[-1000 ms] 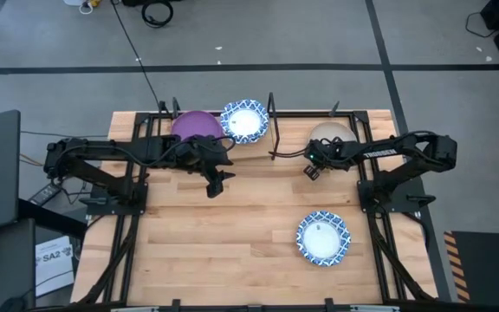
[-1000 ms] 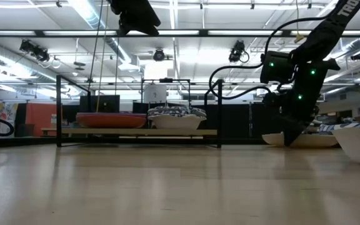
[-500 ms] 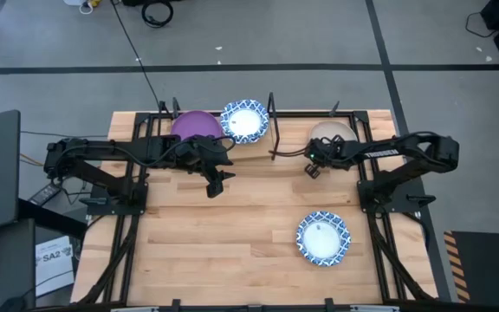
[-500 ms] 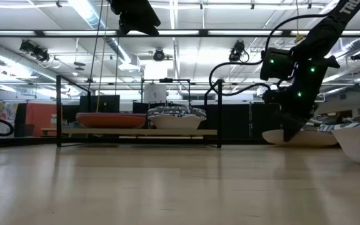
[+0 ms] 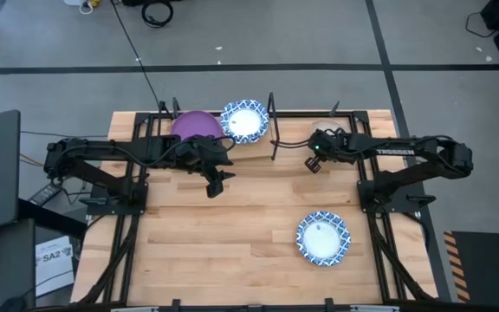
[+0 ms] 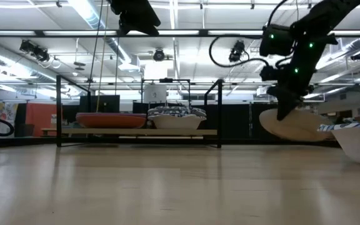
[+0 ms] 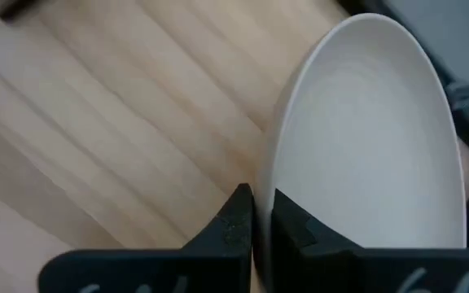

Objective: Place and stack plates onto a shelf
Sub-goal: Stack the gray plate on top of the violet plate on the shelf

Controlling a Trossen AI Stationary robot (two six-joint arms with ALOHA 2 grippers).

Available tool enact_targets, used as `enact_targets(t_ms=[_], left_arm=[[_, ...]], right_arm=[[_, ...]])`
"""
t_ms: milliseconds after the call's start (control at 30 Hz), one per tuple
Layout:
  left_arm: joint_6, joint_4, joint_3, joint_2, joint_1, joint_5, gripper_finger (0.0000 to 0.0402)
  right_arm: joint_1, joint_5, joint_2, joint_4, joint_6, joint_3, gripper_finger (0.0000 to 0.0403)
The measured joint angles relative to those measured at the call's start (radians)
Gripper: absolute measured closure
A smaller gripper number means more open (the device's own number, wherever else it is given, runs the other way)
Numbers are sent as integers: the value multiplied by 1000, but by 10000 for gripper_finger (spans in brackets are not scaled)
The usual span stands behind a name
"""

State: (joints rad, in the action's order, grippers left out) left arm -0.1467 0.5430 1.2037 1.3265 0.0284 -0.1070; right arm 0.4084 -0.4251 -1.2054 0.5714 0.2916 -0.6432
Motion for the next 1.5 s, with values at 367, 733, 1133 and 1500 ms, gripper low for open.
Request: enact_targets(t_ms=[367, 733, 1133, 1500], left_arm=[[0, 0, 0, 0, 0, 0, 219], [-1, 0, 0, 0, 0, 0, 219], [-79, 9, 0, 0, 0, 0, 219], [-79, 9, 0, 0, 0, 0, 219]], right_arm=[[-27, 17, 103, 140, -5, -142, 385], [-171, 8, 117, 205, -7, -334, 385], [-387, 0, 117, 219, 3, -407, 385], [-587, 0, 117, 218, 78, -407, 385]])
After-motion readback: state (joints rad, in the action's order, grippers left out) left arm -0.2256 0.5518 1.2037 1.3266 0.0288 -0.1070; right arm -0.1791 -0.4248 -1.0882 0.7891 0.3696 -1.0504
